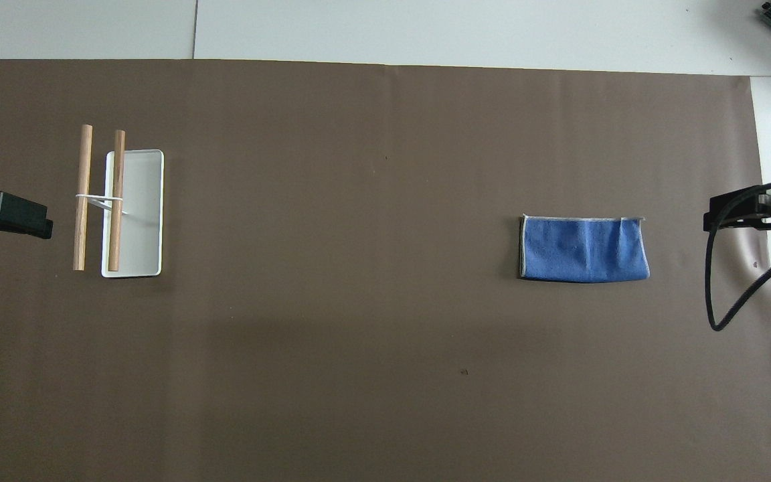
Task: Right arm passes towel to left arm to hang
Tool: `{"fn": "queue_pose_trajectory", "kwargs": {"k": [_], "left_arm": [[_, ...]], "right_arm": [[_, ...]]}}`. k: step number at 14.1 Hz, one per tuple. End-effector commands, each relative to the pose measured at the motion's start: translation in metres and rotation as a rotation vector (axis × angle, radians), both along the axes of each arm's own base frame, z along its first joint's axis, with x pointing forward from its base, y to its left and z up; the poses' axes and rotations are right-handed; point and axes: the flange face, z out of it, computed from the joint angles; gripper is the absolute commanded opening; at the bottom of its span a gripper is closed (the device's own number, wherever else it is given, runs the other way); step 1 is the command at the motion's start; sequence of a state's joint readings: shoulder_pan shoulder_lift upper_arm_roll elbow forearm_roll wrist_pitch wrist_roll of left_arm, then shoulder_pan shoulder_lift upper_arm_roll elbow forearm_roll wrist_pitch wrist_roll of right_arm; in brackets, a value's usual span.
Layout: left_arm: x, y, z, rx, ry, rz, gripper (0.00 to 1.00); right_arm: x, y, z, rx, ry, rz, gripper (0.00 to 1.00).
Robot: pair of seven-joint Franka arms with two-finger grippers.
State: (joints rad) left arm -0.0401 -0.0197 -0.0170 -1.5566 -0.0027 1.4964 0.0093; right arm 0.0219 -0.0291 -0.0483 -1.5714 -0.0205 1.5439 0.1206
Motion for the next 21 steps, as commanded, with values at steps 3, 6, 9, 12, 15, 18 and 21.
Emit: {"fn": "queue_pose_trajectory", "kwargs": {"k": [3,6,9,12,15,18,21], "left_arm": [[-0.002,0.003,0.000,-0.002,0.001,-0.004,1.00],[-0.002,0.003,0.000,-0.002,0.001,-0.006,1.00],[-0.002,0.003,0.000,-0.001,0.001,-0.006,1.00],[-0.002,0.003,0.000,0.000,0.001,-0.004,1.00],[-0.002,0.003,0.000,-0.001,0.001,-0.004,1.00],[-0.002,0.003,0.000,0.000,0.001,-0.004,1.00],[-0.002,0.003,0.001,-0.001,-0.001,-0.006,1.00]], "right_arm": [[-0.007,-0.002,0.001,-0.014,-0.010,-0.003,1.00],[-0.008,-0.002,0.002,-0.012,-0.006,-0.013,1.00],[-0.007,-0.002,0.001,-0.012,-0.009,-0.013,1.00],[-0.007,-0.002,0.001,-0.012,-0.010,-0.011,1.00],[-0.007,0.000,-0.003,-0.012,-0.006,-0.008,1.00],[-0.006,-0.001,-0.010,-0.014,-0.003,-0.004,1.00],[0.000,0.006,-0.036,-0.012,-0.004,0.009,1.00]]}}
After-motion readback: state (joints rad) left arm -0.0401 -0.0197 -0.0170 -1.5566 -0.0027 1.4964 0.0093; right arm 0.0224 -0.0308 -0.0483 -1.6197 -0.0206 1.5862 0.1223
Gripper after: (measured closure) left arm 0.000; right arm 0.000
